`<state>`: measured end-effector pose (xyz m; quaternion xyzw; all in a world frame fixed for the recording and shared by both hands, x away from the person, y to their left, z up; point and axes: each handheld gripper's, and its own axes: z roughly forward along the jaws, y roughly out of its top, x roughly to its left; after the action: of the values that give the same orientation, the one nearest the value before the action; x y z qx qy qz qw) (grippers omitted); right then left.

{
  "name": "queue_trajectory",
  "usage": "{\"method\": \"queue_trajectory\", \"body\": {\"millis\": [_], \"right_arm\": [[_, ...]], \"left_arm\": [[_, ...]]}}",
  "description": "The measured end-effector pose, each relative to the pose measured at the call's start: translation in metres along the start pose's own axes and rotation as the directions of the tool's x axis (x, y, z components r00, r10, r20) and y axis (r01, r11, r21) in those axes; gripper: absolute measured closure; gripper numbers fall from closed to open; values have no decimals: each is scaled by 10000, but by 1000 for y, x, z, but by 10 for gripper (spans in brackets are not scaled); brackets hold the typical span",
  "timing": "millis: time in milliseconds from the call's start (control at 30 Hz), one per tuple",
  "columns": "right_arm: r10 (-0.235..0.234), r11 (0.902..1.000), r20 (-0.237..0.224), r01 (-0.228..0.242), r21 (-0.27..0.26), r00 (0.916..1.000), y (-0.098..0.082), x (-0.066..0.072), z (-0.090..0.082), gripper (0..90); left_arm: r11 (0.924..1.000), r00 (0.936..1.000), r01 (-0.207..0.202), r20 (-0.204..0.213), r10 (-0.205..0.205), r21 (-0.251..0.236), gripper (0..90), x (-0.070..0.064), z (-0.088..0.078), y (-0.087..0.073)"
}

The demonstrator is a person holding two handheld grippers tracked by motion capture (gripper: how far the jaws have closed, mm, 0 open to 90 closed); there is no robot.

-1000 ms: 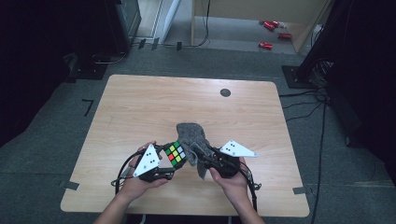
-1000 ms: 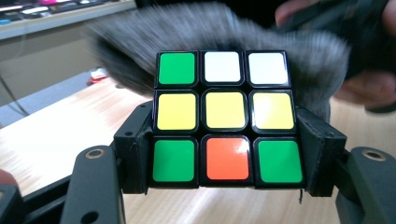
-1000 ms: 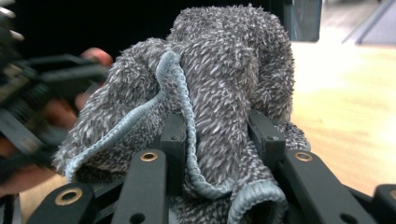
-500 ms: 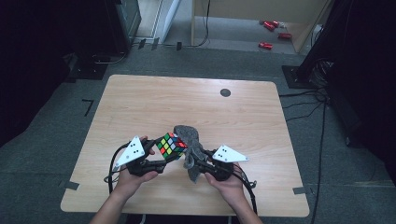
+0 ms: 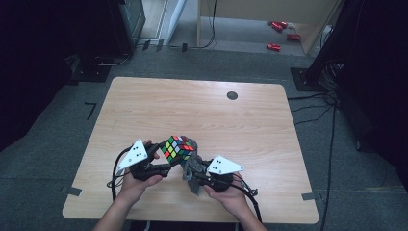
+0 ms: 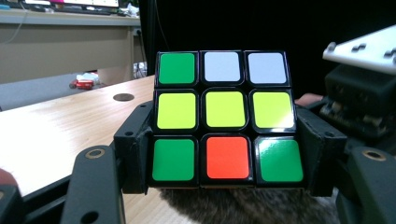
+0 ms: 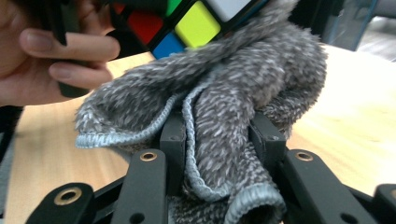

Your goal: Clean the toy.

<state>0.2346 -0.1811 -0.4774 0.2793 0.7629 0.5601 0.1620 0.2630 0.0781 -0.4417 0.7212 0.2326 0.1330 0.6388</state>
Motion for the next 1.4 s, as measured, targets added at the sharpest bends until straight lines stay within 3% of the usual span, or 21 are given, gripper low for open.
{"method": "queue_trajectory", "body": {"millis": [67, 167, 267, 367, 500, 600, 633, 700, 967, 1067, 1167, 1233, 1400], "right_arm": [[18, 9998, 253, -12, -215, 9997, 4, -4, -6, 650], [599, 9955, 407, -567, -765, 9974, 8, -11, -13, 652], [403, 9978, 201, -392, -528, 9990, 5, -6, -9, 651], [-8, 9999, -201, 10, 104, 9998, 0, 5, 2, 649], [-241, 9985, -266, 253, 478, 9994, -1, 10, 6, 646], [-22, 9998, 18, 22, 174, 10000, 4, 1, -2, 648], [307, 9993, 167, -303, -221, 9994, 6, -5, -9, 650], [522, 9972, 272, -507, -546, 9983, 8, -10, -13, 651], [-119, 9997, -153, 123, 231, 9998, 0, 11, 4, 650], [-197, 9998, 84, 197, 32, 9998, 5, 6, -3, 651], [372, 9973, 489, -340, -647, 9981, 11, -7, -15, 654], [571, 9955, 504, -530, -790, 9971, 12, -12, -17, 655], [54, 10000, -58, -54, -48, 10000, 3, 3, -3, 653]], "left_arm": [[10000, 10000, -46, -46, 46, 26, 347, 0, 0, 0], [10000, 10000, -10, -49, 10, 44, 347, 0, 0, 0], [10000, 10000, -54, -24, 55, 30, 347, -2, 2, 0], [10000, 10000, -82, -53, 82, 2, 347, -3, 1, 1], [10000, 9998, -52, -192, 53, 39, 347, -1, 0, 0], [10000, 9998, -7, -176, 8, 84, 347, 0, 0, 0], [10000, 9999, -5, -161, 6, 93, 347, 0, 0, -1], [10000, 9999, 1, -144, 1, 95, 347, -1, 1, -1], [9999, 9998, 45, -215, -43, 109, 347, -1, 1, 0], [10000, 9998, 56, -189, -55, 41, 347, 0, 0, 0], [9999, 9999, 0, -106, 1, 145, 347, -1, 2, -1], [9997, 9999, -60, -113, 62, 229, 347, -2, 3, -2], [9998, 9997, -4, -225, 8, 181, 347, -1, 2, -1]]}}
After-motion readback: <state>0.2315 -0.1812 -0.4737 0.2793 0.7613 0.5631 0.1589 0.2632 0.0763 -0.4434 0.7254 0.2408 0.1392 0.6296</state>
